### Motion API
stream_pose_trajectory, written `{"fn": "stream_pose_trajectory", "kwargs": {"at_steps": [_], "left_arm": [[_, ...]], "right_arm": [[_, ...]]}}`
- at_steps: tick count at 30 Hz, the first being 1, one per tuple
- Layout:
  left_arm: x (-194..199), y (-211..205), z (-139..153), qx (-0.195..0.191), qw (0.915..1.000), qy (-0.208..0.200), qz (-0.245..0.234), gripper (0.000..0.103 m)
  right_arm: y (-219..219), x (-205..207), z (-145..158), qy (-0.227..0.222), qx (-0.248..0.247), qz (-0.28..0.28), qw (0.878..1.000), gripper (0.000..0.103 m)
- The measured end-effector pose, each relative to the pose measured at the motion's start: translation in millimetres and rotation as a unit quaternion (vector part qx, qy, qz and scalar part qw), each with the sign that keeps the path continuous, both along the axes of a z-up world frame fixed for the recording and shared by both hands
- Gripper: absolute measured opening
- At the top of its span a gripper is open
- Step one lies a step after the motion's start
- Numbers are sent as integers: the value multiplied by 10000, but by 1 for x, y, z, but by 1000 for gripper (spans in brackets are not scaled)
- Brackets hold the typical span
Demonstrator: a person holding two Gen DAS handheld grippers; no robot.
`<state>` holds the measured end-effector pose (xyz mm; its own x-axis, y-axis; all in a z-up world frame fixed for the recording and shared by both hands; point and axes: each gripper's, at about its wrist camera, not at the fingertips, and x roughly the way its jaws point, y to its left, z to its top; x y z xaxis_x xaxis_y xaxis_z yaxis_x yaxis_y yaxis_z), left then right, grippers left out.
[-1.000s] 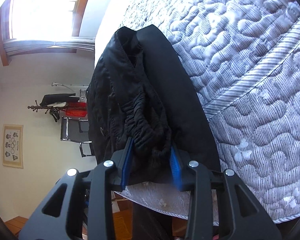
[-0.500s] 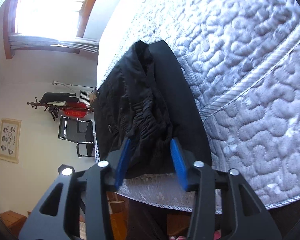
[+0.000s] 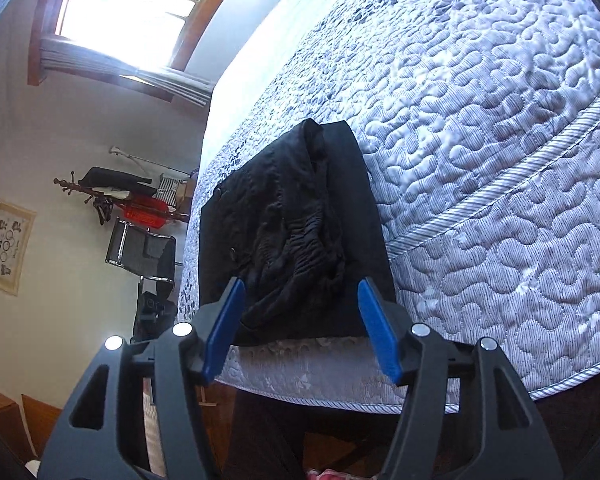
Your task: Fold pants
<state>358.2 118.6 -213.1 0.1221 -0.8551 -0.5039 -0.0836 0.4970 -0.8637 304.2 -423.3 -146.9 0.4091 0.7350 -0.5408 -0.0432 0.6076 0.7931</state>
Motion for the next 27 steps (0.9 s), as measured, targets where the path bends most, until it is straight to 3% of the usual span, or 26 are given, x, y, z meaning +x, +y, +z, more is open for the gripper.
{"fn": "stream_pose_trajectory", "kwargs": {"at_steps": [10,27], "left_arm": [[34,-7,-21,-555,9978,94,-344,95],[63,-43,-37,-592,9926,269,-1024,97]], "right_arm": [[5,7,-17,216,-23,-4,9998,60],[7,22,-36,425,-61,7,9991,62]]}}
